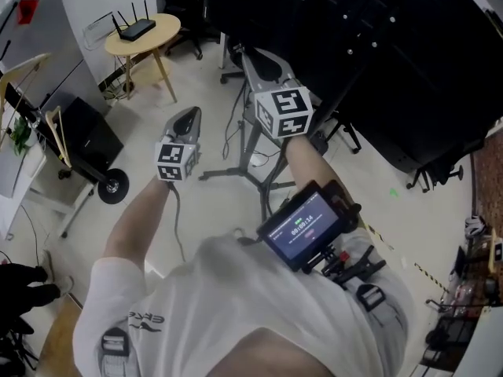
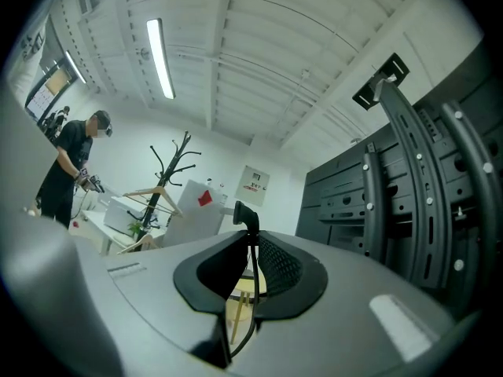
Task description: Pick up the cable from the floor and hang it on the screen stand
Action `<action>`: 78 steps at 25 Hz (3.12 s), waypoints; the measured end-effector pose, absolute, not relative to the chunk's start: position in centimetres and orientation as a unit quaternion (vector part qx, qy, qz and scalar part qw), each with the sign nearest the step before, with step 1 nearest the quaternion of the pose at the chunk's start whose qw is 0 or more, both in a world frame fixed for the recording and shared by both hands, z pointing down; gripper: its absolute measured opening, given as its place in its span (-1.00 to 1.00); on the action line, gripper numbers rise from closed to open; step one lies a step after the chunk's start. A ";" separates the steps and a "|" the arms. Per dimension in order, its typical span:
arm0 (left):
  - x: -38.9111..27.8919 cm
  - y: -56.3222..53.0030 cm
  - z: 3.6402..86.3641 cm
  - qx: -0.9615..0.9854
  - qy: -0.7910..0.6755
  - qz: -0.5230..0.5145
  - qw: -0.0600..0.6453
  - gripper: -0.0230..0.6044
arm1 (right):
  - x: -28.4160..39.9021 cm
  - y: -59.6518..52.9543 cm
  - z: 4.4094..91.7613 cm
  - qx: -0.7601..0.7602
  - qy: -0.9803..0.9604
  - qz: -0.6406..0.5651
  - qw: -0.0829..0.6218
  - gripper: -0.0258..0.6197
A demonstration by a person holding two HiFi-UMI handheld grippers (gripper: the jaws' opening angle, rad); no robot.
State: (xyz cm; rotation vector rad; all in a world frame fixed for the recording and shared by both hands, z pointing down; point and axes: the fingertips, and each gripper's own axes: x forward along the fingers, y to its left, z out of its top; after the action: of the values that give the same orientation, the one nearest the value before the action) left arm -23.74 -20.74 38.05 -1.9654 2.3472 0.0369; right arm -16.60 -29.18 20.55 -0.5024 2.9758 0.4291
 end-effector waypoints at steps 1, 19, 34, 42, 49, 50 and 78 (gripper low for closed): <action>-23.5 -21.8 38.3 -0.644 0.764 0.011 0.037 -0.92 | -16.4 -30.1 20.1 -0.165 0.975 0.138 0.051 -0.75; -20.7 -33.6 48.7 -0.698 0.713 -0.061 -0.036 -0.84 | -16.5 -39.7 12.7 -0.169 0.970 0.132 0.114 -0.75; -17.6 -37.0 53.8 -0.757 0.642 -0.097 -0.070 -0.52 | -16.2 -40.6 10.5 -0.217 0.959 0.140 0.116 -0.75; -16.3 -38.5 54.7 -0.765 0.633 -0.094 -0.073 -0.52 | -14.2 -41.2 8.8 -0.237 0.952 0.145 0.127 -0.75; -14.7 -39.5 55.5 -0.778 0.615 -0.104 -0.073 -0.52 | -13.4 -41.8 7.8 -0.245 0.949 0.148 0.132 -0.75; -14.5 -39.7 55.6 -0.780 0.613 -0.106 -0.072 -0.52 | -13.2 -41.9 7.7 -0.246 0.948 0.149 0.133 -0.75; -19.2 -41.5 54.0 -0.751 0.648 -0.109 -0.073 -0.88 | -6.6 -45.6 6.3 -0.312 0.925 0.135 0.167 -0.75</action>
State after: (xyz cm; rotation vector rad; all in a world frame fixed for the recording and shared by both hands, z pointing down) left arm -19.23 -41.46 54.04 -2.4741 2.1347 -0.3609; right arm -6.63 -45.56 6.35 -0.8883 2.6335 0.3838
